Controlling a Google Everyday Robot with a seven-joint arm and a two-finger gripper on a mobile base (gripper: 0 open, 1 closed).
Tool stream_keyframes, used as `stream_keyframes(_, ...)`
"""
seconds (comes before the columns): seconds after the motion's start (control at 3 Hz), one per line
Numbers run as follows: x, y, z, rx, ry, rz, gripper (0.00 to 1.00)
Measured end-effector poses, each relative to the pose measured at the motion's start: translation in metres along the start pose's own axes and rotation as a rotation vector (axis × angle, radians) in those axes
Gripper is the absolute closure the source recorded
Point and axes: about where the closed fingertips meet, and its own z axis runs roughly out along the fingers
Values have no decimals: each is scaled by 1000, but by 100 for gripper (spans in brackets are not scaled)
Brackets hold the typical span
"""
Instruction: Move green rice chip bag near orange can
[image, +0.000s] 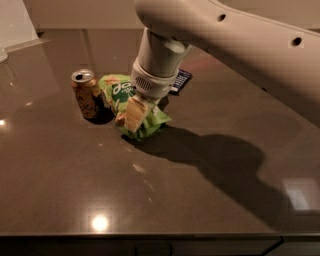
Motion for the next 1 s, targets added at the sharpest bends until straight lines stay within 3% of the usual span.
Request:
stream_keyframes(0.33,0,1,0,0,1,-1,15)
stream_keyframes(0.67,-1,2,1,0,1,-4,0)
stream_keyframes(1.0,-1,2,1,0,1,-4,0)
